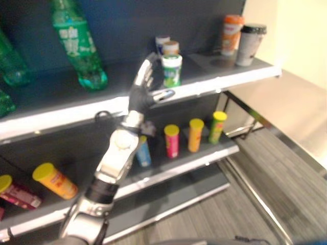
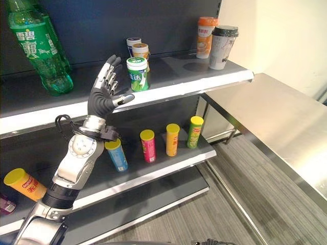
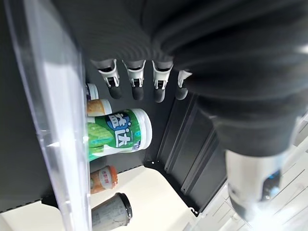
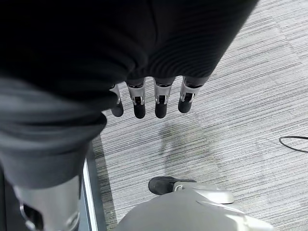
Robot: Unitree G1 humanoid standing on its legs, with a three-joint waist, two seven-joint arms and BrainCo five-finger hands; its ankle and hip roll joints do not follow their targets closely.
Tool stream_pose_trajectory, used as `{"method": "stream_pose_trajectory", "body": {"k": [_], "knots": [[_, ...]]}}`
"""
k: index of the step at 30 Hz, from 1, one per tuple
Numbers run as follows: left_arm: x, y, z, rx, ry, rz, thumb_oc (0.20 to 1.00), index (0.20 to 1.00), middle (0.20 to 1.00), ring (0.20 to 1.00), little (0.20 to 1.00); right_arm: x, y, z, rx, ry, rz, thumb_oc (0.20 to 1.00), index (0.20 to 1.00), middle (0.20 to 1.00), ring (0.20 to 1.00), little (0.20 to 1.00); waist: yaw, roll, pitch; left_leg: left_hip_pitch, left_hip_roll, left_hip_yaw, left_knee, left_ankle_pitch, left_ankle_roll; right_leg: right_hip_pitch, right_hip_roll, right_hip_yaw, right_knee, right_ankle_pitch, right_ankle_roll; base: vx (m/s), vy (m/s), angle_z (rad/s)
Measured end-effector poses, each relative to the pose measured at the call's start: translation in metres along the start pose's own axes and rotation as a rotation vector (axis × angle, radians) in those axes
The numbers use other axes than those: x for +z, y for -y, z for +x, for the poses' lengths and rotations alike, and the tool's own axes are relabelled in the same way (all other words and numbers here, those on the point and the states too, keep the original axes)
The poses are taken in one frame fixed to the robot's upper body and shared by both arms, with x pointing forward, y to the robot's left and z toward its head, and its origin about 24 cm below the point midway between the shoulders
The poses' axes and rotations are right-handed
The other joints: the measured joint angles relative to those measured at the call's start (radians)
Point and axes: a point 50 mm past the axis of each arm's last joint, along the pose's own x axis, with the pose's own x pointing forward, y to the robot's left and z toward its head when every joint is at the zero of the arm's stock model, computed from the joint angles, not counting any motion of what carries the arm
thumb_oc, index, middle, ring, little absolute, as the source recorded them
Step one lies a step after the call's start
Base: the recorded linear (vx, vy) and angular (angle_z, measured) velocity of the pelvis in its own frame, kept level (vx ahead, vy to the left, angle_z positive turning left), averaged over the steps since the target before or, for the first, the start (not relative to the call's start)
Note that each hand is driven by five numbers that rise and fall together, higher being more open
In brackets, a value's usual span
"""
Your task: Put the goods on the table back onto the shelves and tidy them up.
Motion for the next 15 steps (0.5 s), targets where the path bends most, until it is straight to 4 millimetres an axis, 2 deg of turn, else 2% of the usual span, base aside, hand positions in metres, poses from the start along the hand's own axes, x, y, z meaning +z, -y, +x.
{"method": "stream_pose_trajectory", "body": {"k": [15], "knots": [[-0.0034, -0.0043, -0.0003, 0.032, -0.014, -0.005, 1.000, 1.000, 1.000, 1.000, 1.000, -0.0017, 0.0002, -0.0001, 0.000, -0.004, 0.000, 1.000, 1.000, 1.000, 1.000, 1.000, -0.001, 0.003, 0.000, 0.001, 0.002, 0.004, 0.000, 0.001, -0.001, 0.000, 0.002, 0.002, 0.000, -0.001, 0.002, 0.00, 0.000, 0.00]]}}
